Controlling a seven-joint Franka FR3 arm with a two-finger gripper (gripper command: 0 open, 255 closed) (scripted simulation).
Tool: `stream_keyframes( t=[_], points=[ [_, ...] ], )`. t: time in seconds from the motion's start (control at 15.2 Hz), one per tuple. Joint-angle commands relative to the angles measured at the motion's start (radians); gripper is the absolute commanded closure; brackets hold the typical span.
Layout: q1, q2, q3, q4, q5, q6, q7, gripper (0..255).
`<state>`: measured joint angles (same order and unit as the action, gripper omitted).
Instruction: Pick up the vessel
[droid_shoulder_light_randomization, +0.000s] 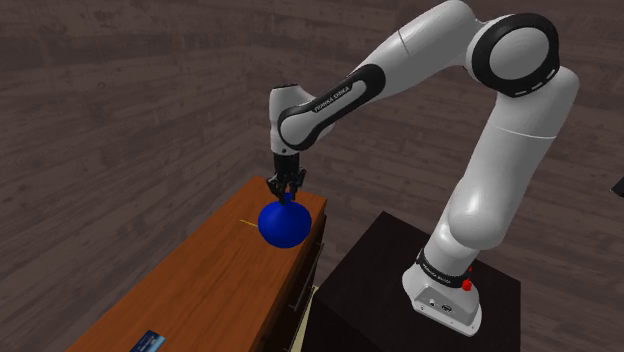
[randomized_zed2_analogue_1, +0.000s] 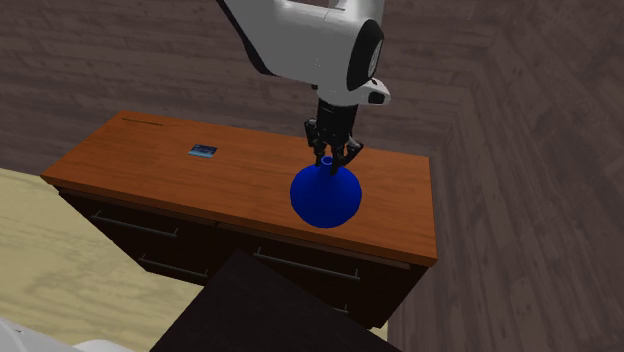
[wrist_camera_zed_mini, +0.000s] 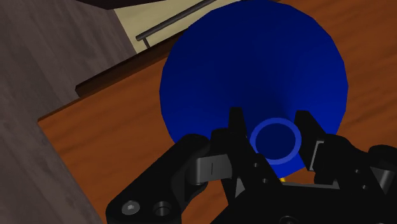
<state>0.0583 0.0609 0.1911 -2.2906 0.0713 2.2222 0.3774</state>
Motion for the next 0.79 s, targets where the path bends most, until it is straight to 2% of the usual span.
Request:
stream_keyframes(
  t=[0.0, 0.73],
  points=[
    [0.000, -0.015, 0.000, 0.006, 0.002, -0.021, -0.001, 255],
    [-0.003, -0.099, -0.002, 0.070, 0.013, -0.168, -0.003, 255]
  ],
)
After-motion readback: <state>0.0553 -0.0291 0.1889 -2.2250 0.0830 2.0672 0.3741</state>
